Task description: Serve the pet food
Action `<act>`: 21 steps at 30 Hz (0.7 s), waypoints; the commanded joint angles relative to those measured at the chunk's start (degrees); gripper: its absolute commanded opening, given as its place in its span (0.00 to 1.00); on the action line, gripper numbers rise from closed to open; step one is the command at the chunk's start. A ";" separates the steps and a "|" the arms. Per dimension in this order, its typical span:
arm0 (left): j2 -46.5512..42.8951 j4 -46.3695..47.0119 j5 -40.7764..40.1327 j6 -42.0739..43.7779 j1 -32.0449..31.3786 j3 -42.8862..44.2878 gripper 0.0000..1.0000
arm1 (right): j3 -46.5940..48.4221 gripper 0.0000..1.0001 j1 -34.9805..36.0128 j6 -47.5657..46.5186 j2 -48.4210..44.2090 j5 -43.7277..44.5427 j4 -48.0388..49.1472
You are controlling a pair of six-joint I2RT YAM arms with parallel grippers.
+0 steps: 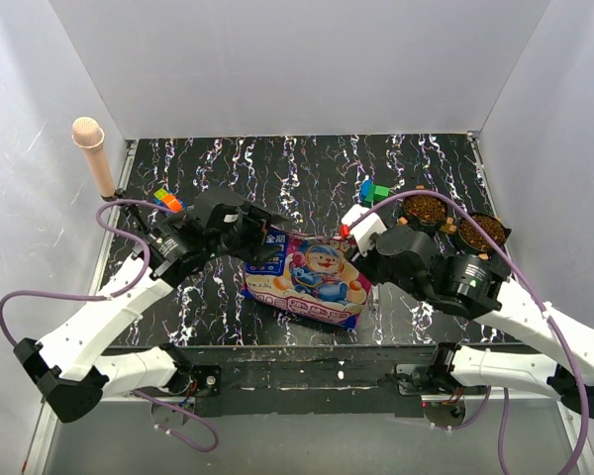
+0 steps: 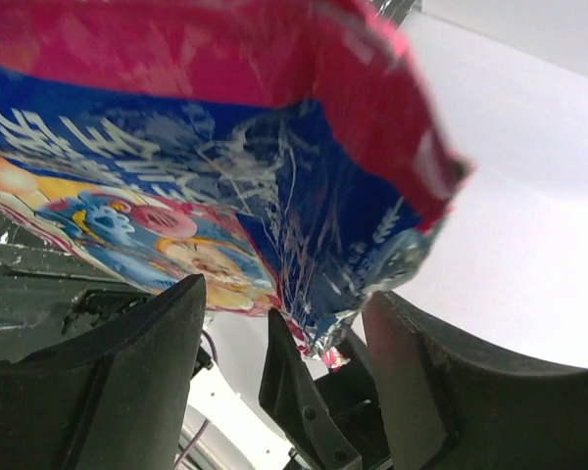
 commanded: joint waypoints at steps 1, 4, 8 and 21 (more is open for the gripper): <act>1.51 1.77 1.37 -1.48 -3.33 1.91 0.63 | 3.65 0.56 0.10 -2.51 2.18 -1.96 4.87; 2.65 2.82 0.06 -2.97 -6.14 2.00 0.61 | 5.14 0.57 0.37 -3.48 4.72 -2.58 6.81; 4.05 6.86 -1.09 -4.38 -7.82 1.56 0.58 | 7.87 0.54 0.89 -3.83 9.20 -2.67 8.57; 4.41 14.86 -9.08 -5.79 -8.26 -2.83 0.08 | 9.20 0.12 3.35 -1.20 11.77 0.14 7.52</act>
